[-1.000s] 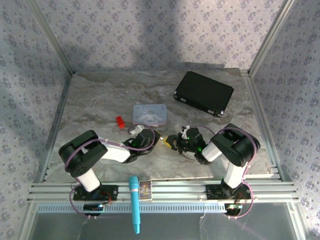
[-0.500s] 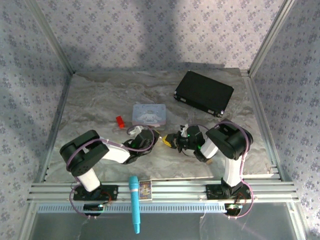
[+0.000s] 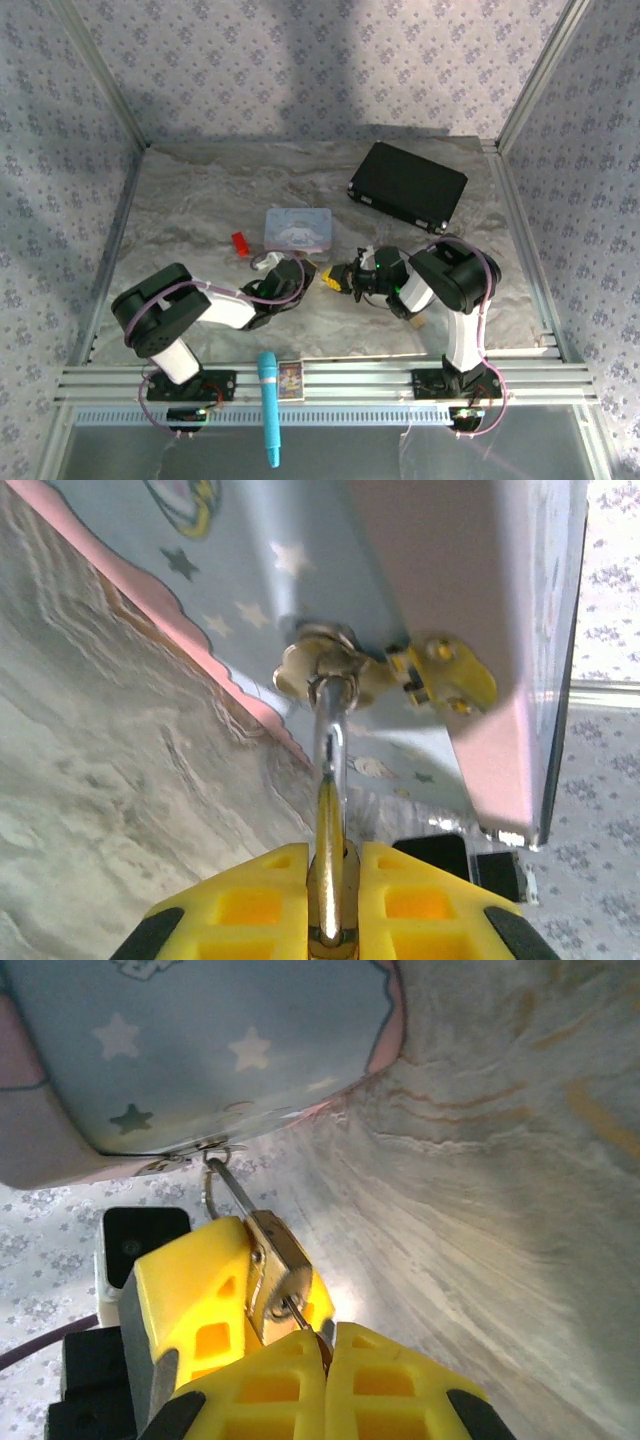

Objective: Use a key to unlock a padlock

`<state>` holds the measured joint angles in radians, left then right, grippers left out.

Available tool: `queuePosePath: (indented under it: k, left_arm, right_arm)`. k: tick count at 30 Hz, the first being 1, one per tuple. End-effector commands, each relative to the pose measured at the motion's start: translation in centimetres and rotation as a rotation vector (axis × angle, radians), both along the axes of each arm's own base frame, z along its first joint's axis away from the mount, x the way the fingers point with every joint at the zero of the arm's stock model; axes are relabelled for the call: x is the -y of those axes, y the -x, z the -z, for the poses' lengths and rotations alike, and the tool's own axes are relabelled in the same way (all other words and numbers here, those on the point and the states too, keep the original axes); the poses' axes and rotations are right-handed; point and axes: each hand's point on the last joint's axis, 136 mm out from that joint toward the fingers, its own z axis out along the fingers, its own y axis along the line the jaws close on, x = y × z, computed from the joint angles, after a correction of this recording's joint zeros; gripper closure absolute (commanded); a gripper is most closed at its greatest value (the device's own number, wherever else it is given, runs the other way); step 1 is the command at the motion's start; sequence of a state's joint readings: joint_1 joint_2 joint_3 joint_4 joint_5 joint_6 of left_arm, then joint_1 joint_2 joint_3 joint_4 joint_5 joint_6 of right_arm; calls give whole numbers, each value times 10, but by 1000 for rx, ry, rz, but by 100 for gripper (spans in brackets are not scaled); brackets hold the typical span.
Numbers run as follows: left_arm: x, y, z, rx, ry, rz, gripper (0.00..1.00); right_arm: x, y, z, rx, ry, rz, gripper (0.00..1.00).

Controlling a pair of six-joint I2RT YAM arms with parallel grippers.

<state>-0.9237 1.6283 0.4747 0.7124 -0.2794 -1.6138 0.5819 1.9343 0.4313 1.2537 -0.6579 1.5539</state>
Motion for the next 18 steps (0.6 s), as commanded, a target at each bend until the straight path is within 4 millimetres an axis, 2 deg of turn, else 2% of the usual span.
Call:
queuePosePath:
  k: [1, 9, 15, 18]
  left_arm:
    - [35, 12, -45, 72, 163, 132, 100]
    - [46, 13, -46, 67, 213, 161, 100]
    - [53, 17, -51, 65, 229, 185, 100]
    - [51, 18, -48, 51, 216, 179, 100]
  right_arm:
    - [1, -17, -4, 4, -23, 50, 100]
    - [0, -19, -5, 19, -17, 55, 100]
    - [-5, -28, -17, 61, -27, 58, 100]
    - [-7, -31, -21, 81, -16, 59, 100]
